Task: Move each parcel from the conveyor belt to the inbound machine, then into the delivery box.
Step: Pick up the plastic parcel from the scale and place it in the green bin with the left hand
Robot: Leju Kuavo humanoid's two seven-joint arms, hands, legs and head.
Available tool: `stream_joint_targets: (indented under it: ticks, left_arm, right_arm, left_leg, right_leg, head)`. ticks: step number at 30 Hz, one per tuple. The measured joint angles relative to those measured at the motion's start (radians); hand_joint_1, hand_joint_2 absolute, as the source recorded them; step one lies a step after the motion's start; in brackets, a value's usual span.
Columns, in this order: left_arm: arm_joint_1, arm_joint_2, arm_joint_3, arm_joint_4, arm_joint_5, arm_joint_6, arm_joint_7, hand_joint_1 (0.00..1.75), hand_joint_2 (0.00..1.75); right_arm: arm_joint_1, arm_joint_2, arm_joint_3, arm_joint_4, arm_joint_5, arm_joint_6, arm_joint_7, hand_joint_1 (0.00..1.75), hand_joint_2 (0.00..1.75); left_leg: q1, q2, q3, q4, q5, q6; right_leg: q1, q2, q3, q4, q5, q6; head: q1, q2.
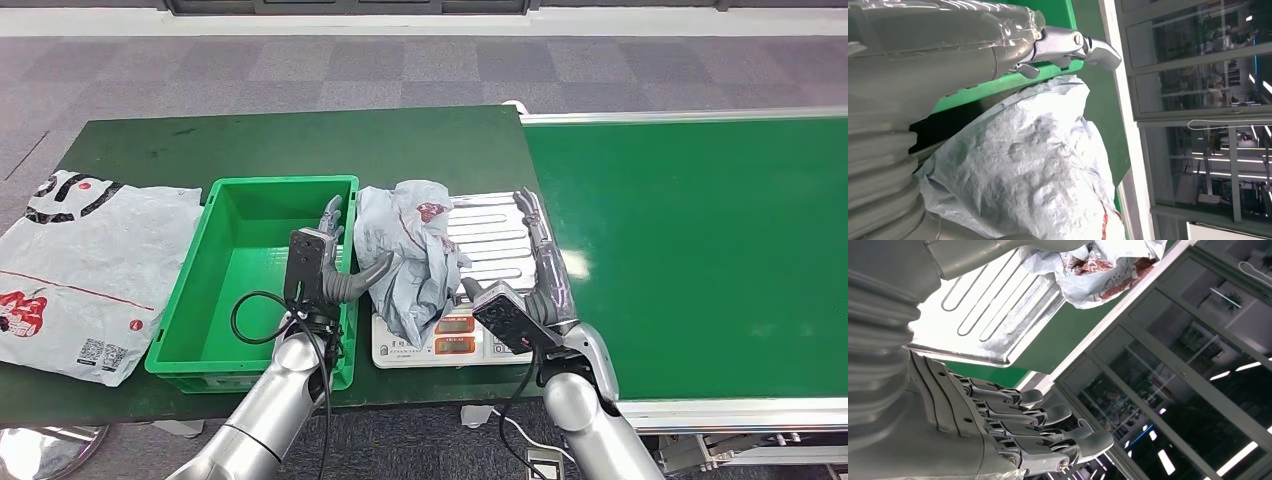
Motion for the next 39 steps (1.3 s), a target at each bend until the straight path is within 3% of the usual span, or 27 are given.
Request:
stream_joint_targets:
  ticks: [34,36,39]
  left_arm:
    - [-0.003,0.001,-0.001,0.002,-0.014,0.004,0.012,0.0,1.75]
    - [-0.031,0.002,-0.025,0.028,-0.112,0.019,0.074,0.0,1.75]
    - [-0.119,-0.013,-0.166,0.132,-0.517,0.031,0.148,0.0,1.75]
  right_arm:
    - [0.003,-0.001,-0.002,-0.006,-0.013,0.003,0.002,0.0,1.75]
    - [-0.005,-0.003,-0.028,0.009,-0.109,0.034,-0.011,0.0,1.75]
    - [-0.061,-0.027,-0.151,0.114,-0.487,0.16,-0.113,0.0,1.75]
  left_leg:
    - [0.0,0.0,0.0,0.0,0.0,0.0]
    - [0.0,0.0,0.0,0.0,0.001,0.0]
    - [-0.002,-0.006,-0.004,0.001,0.004,0.004]
  right_leg:
    - [0.0,0.0,-0.001,0.0,0.0,0.0]
    - [0.0,0.0,-0.003,-0.001,0.001,0.0]
    - [-0.002,-0.006,-0.002,-0.001,0.003,0.003]
  head:
    - [0.0,0.0]
    - [0.0,0.0]
    - [0.0,0.0]
